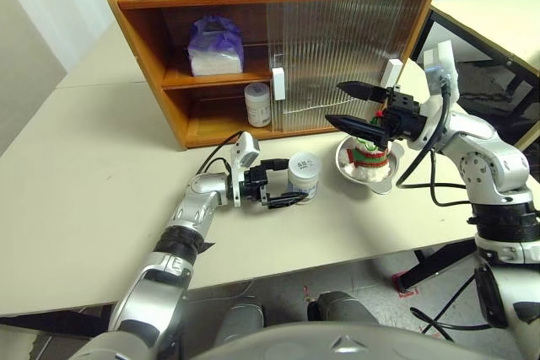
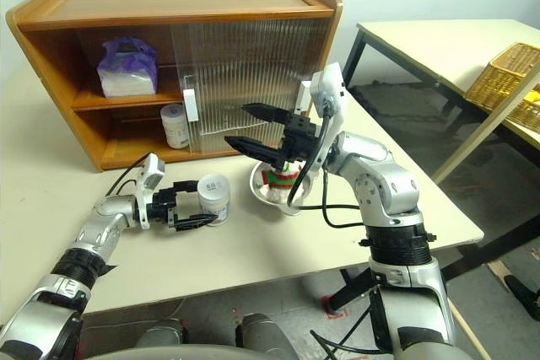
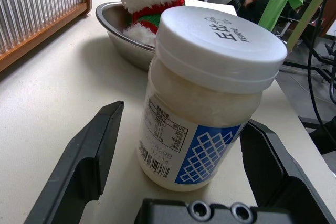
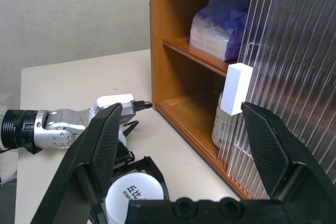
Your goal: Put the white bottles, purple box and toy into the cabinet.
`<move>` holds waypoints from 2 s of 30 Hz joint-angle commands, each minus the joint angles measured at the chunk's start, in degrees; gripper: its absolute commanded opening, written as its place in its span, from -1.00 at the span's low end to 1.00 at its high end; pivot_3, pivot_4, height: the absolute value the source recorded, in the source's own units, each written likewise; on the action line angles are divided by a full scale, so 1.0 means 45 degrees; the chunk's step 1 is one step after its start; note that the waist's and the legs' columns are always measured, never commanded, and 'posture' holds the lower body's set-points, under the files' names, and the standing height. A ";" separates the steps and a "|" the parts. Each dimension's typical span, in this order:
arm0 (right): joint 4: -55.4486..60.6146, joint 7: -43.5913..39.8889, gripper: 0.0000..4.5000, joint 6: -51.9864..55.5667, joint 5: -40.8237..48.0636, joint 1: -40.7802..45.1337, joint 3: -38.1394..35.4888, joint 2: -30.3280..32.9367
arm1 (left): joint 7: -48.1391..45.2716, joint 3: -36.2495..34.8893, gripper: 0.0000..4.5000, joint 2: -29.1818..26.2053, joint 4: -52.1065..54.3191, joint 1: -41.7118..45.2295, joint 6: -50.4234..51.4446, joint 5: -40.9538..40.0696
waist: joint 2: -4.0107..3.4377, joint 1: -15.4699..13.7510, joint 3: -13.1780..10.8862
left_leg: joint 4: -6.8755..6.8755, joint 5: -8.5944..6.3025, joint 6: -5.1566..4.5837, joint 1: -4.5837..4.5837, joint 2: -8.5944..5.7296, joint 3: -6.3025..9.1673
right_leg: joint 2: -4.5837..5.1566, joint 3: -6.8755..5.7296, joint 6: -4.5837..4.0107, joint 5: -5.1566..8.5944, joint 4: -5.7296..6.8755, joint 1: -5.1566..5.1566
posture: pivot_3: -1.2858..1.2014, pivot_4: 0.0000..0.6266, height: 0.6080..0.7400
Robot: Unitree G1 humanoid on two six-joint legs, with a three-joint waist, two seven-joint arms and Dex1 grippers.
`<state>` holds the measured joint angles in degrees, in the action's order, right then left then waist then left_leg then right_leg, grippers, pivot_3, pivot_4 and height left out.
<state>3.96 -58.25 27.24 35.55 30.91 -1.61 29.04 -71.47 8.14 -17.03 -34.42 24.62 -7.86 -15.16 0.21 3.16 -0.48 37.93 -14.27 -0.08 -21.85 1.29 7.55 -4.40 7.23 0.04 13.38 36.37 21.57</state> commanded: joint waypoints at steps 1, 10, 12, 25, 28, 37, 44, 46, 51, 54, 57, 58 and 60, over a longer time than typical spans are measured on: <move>0.0097 -0.0003 1.00 -0.0063 -0.0006 -0.0020 -0.0113 0.0026 | -0.0040 0.0029 0.80 -0.0042 -0.0281 0.0019 -0.0151 0.0245 | 0.0000 0.0000 0.0000 | 0.0000 0.0001 -0.0001 0.0000 0.0000 0.0000 | 0.0000 0.0000 0.0001 0.0000 0.0000 0.0000 | -0.06 -1.00 1.00; -0.0046 -0.0165 1.00 -0.0166 -0.0149 -0.0320 -0.0023 0.0096 | 0.0239 -0.0306 0.36 -0.0142 0.0057 -0.0153 -0.0144 -0.0007 | 0.0000 -0.0001 0.0000 | 0.0002 0.0006 -0.0002 0.0000 0.0000 0.0000 | 0.0000 0.0000 0.0005 -0.0004 0.0000 0.0000 | -0.05 -1.00 1.00; -0.0095 -0.0174 1.00 -0.0195 -0.0191 -0.0436 -0.0031 0.0107 | 0.0302 -0.0482 0.36 -0.0269 0.0276 -0.0193 -0.0077 -0.0139 | 0.0000 -0.0001 0.0000 | 0.0002 0.0007 0.0000 0.0000 0.0000 -0.0001 | -0.0001 0.0000 0.0006 -0.0004 0.0000 0.0000 | -0.05 -1.00 1.00; -0.0161 -0.0161 1.00 -0.0362 -0.0262 -0.0964 -0.0049 0.0252 | 0.0925 -0.1761 0.36 -0.1540 0.2046 -0.0973 0.0782 -0.0780 | -0.0001 0.0000 -0.0001 | 0.0000 0.0008 0.0003 -0.0003 -0.0003 -0.0014 | -0.0004 -0.0006 0.0005 -0.0001 -0.0003 0.0005 | -0.04 -1.00 1.00; -0.0101 -0.0103 1.00 -0.0346 -0.0259 -0.1016 -0.0025 0.0222 | 0.1988 -0.2346 0.36 -0.1559 0.2052 -0.1108 0.1273 -0.0982 | -0.0003 0.0015 -0.0001 | 0.0000 0.0009 0.0003 -0.0001 0.0005 -0.0005 | -0.0006 -0.0003 0.0000 -0.0005 -0.0002 0.0005 | -0.04 -1.00 1.00; 0.0036 -0.0012 1.00 -0.0301 -0.0281 -0.1150 0.0049 0.0199 | 0.5463 -0.3220 0.36 -0.0764 0.1784 -0.1215 0.0949 -0.0374 | -0.0002 -0.0007 -0.0001 | 0.0000 0.0010 0.0006 -0.0006 -0.0008 -0.0014 | 0.0005 0.0004 -0.0008 -0.0002 -0.0007 0.0005 | -0.04 -1.00 1.00; -0.0017 -0.0027 1.00 -0.0305 -0.0286 -0.1084 0.0022 0.0266 | 0.7623 -0.3911 0.36 -0.0492 0.0596 -0.0385 0.0300 -0.0192 | -0.0002 -0.0011 -0.0001 | 0.0003 0.0021 0.0009 0.0004 -0.0007 -0.0020 | -0.0055 -0.0014 0.0005 -0.0015 -0.0002 -0.0006 | -0.05 -1.00 1.00; -0.0016 -0.0016 1.00 -0.0309 -0.0285 -0.1078 0.0019 0.0260 | 0.8032 -0.4013 0.36 -0.0478 0.0365 -0.0237 0.0255 -0.0124 | -0.0002 -0.0013 -0.0001 | 0.0009 0.0032 0.0007 0.0006 -0.0016 -0.0021 | -0.0073 -0.0018 0.0022 -0.0026 -0.0003 -0.0017 | -0.05 -1.00 1.00; -0.0033 -0.0033 1.00 -0.0332 -0.0298 -0.1101 0.0012 0.0275 | 0.8980 -0.4027 0.36 -0.0433 -0.0544 0.0406 -0.0359 0.0365 | 0.0001 -0.0015 -0.0002 | 0.0034 0.0036 0.0008 0.0012 -0.0029 -0.0029 | -0.0090 -0.0008 0.0054 -0.0044 -0.0009 -0.0033 | -0.05 -1.00 1.00; -0.0026 -0.0017 1.00 -0.0341 -0.0300 -0.1100 -0.0002 0.0259 | 0.9518 -0.4024 0.36 -0.0321 -0.1199 0.0917 -0.0445 0.0586 | 0.0003 -0.0029 -0.0004 | 0.0041 0.0038 0.0008 0.0011 -0.0033 -0.0021 | -0.0088 -0.0007 0.0054 -0.0046 -0.0009 -0.0037 | -0.05 -1.00 1.00; 0.0009 0.0007 1.00 -0.0332 -0.0298 -0.1109 -0.0006 0.0248 | 1.0118 -0.4015 0.36 -0.0232 -0.2049 0.1486 -0.0699 0.0868 | 0.0004 -0.0012 -0.0004 | 0.0041 0.0038 0.0007 0.0011 -0.0034 -0.0021 | -0.0087 -0.0006 0.0053 -0.0047 -0.0009 -0.0039 | -0.05 -1.00 1.00; 0.0023 0.0020 1.00 -0.0320 -0.0293 -0.1108 -0.0008 0.0242 | 1.0327 -0.4003 0.36 -0.0212 -0.2377 0.1686 -0.0770 0.0950 | 0.0005 -0.0010 -0.0005 | 0.0041 0.0038 0.0007 0.0011 -0.0033 -0.0023 | -0.0088 -0.0006 0.0053 -0.0047 -0.0010 -0.0040 | -0.05 -1.00 1.00; 0.0056 0.0043 1.00 -0.0308 -0.0293 -0.1112 -0.0003 0.0235 | 1.0844 -0.4044 0.36 -0.0169 -0.3142 0.2116 -0.0870 0.1139 | 0.0005 0.0001 -0.0005 | 0.0040 0.0038 0.0007 0.0011 -0.0034 -0.0024 | -0.0090 -0.0007 0.0057 -0.0048 -0.0012 -0.0040 | -0.05 -1.00 1.00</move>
<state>3.75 -58.23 26.08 34.80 25.92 -1.51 29.99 -24.29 -9.66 -17.90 -46.47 32.73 -10.45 -10.86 0.23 3.17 -0.50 38.11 -14.10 -0.05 -21.80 1.14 7.44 -4.80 7.19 0.31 13.16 36.31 21.39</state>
